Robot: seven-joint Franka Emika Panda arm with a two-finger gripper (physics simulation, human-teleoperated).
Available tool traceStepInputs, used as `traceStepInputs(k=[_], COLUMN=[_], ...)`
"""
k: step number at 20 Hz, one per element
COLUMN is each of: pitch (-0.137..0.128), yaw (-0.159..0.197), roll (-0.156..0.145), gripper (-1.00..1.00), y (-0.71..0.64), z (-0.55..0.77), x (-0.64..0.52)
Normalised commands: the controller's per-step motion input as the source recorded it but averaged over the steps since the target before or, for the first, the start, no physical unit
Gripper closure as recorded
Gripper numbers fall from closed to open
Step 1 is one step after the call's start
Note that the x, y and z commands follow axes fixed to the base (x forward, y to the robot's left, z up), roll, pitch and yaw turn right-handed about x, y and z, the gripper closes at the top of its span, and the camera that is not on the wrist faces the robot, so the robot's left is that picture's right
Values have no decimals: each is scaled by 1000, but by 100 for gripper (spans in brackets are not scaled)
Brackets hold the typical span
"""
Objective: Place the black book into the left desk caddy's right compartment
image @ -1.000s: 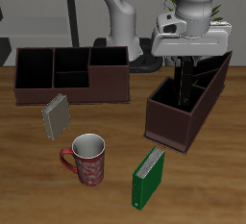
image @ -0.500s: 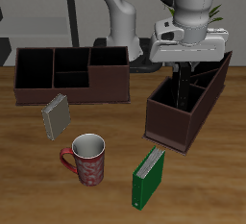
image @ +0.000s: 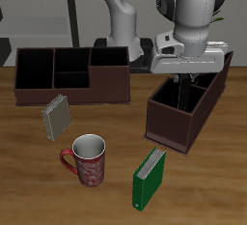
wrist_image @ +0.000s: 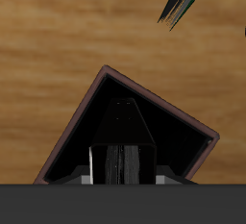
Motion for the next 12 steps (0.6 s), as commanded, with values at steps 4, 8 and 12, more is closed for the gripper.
traceStepInputs(k=[4,8,12], pitch=[22,29,19], yaw=[0,14,12], roll=[-1,-10,-23], gripper=[100,100,100], y=[-27,-53,-94], z=[-133,-225,-193], x=[37,83,83])
